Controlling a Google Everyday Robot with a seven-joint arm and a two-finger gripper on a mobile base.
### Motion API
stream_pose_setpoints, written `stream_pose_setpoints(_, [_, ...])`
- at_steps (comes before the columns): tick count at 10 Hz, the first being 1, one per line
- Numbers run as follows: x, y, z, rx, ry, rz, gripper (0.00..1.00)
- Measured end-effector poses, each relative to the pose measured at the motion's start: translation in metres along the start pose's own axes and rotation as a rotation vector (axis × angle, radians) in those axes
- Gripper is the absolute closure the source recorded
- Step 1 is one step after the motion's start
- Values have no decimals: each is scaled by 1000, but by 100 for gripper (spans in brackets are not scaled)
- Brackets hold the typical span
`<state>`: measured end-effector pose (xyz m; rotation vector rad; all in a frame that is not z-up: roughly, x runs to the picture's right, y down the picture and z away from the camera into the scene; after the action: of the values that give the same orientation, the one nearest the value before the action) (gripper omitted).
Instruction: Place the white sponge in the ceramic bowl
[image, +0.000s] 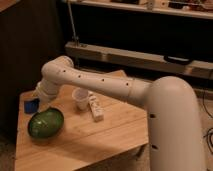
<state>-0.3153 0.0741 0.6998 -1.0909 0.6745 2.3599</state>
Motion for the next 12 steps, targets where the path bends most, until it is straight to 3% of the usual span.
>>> stream_pose_setpoints(3, [-28, 4, 24, 50, -9, 18, 100])
stream_pose_setpoints(7, [-21, -20, 71, 135, -14, 27, 97])
stream_pose_setpoints(9, [-19, -31, 90, 164, -20, 30, 81])
stream_pose_setpoints(12, [-20, -48, 137, 174, -83, 31, 48])
